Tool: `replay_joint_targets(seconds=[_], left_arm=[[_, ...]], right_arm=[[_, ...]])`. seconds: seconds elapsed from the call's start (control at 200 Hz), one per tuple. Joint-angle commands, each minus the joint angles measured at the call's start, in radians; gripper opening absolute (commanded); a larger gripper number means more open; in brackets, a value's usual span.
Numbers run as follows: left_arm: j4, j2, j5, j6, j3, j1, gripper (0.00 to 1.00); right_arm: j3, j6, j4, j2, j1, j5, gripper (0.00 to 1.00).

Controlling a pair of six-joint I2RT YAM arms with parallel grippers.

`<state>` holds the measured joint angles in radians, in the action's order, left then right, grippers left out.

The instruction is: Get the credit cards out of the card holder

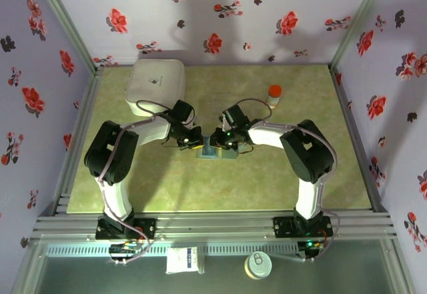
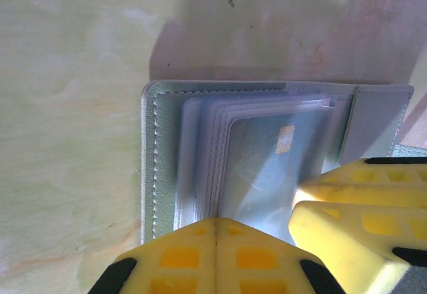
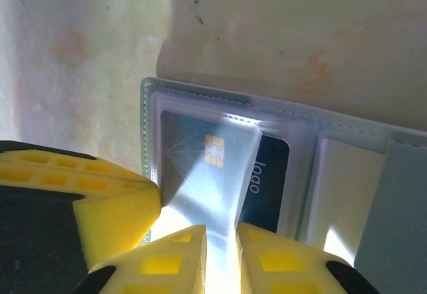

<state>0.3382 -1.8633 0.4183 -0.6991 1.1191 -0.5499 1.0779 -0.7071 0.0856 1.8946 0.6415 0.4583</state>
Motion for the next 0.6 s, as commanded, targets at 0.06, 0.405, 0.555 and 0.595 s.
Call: replay_joint_targets(seconds=[0.06, 0.405, 0.555, 0.595], left_arm=[[0.032, -0.001, -0.007, 0.007, -0.004, 0.004, 0.01], [0.032, 0.019, -0.01, 0.0, -0.009, 0.004, 0.01], [0.038, 0.028, -0.007, 0.001, -0.001, 0.004, 0.01], [0.038, 0.032, -0.006, -0.002, -0.001, 0.005, 0.01]], right_arm=[[0.005, 0.008, 0.074, 0.03, 0.001, -0.038, 0.22], [0.032, 0.057, 0.181, -0.026, 0.001, -0.132, 0.25], [0.024, 0.057, 0.169, -0.054, 0.0, -0.12, 0.26], [0.023, 0.056, 0.175, -0.062, 0.001, -0.12, 0.26]])
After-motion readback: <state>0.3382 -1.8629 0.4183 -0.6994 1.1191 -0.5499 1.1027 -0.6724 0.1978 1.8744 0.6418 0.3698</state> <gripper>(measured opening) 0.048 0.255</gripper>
